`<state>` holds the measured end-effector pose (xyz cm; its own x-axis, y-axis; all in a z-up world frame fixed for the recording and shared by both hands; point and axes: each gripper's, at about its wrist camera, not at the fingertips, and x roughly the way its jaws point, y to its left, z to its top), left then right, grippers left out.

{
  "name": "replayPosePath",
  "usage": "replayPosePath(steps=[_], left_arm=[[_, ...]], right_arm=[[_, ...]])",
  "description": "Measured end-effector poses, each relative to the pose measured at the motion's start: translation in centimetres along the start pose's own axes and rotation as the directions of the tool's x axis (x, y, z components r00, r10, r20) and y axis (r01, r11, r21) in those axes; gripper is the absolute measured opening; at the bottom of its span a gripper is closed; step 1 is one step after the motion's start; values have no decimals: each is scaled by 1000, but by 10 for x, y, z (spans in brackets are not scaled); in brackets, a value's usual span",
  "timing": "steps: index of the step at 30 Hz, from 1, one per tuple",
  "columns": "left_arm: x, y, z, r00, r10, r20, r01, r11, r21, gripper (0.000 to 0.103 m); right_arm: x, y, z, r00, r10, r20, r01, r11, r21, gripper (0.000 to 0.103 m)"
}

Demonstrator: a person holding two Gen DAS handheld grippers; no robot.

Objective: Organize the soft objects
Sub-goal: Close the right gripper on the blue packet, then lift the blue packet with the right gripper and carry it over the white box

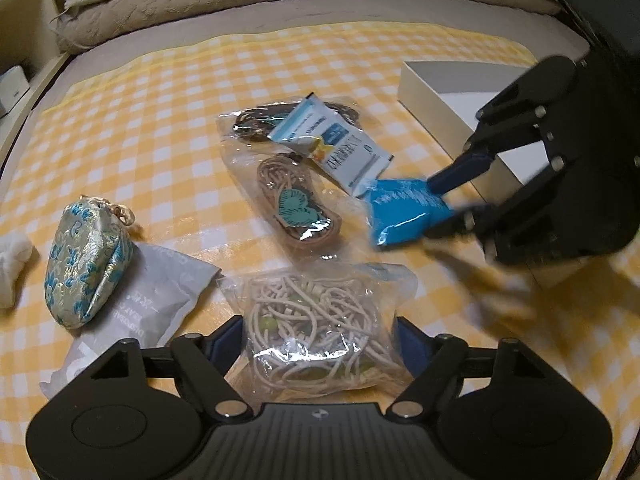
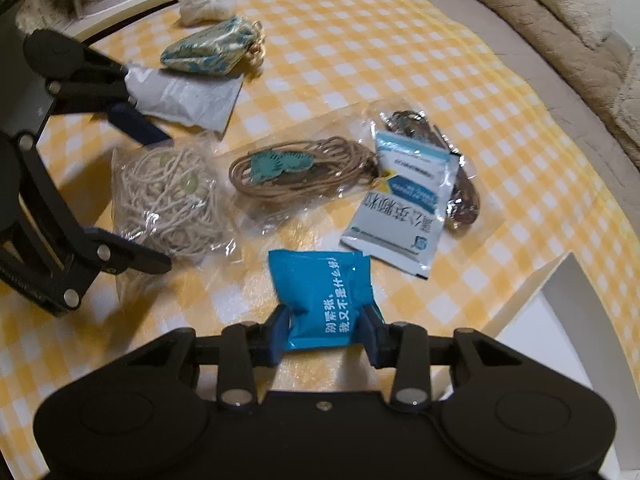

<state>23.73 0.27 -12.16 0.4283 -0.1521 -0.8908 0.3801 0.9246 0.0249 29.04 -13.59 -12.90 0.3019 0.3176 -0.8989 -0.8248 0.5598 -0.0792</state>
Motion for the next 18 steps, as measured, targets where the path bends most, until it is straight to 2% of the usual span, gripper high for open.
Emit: replayPosePath(steps=[1,2,3,6,7,9,12,15,18], left_arm=[[-1,-2,-1,1000,-2,-1,2,1000,0,76],[-3,-3,-2,1000,-5,-1,5,1000,-1,75],[-5,-3,-3,1000,-7,-2,7,1000,-4,74],[-10,-3,-7,1000,-10,-2,10,1000,-17,73],[-12,-3,-9,1000,-12,-2,12,1000,-21,73],[-15,-3,-12,1000,-13,-1,13,1000,-28,73],[-18,-4,-16,1000,-12,-3,11,999,-36,73],[-18,-4,-15,1000,-14,-4,13,999,-37,73],[-18,-4,-15,1000,-20,-1,20,999,-40,73]], right_arm=[[-2,0,0,1000,0,7,0,1000,3,34],[-5,0,-1,1000,2,12,-2,1000,6,7],[-6,-1,-1,1000,-1,9,1,1000,16,3],[-11,-2,-2,1000,-14,10,13,999,41,4],[-12,-1,-3,1000,-10,13,9,999,42,7],[-15,0,-5,1000,-14,23,13,999,43,36],[-19,4,-6,998,-23,55,23,1000,0,64],[-17,-1,0,997,-24,78,27,999,-44,77],[-9,-15,8,995,8,95,-5,1000,-31,78]])
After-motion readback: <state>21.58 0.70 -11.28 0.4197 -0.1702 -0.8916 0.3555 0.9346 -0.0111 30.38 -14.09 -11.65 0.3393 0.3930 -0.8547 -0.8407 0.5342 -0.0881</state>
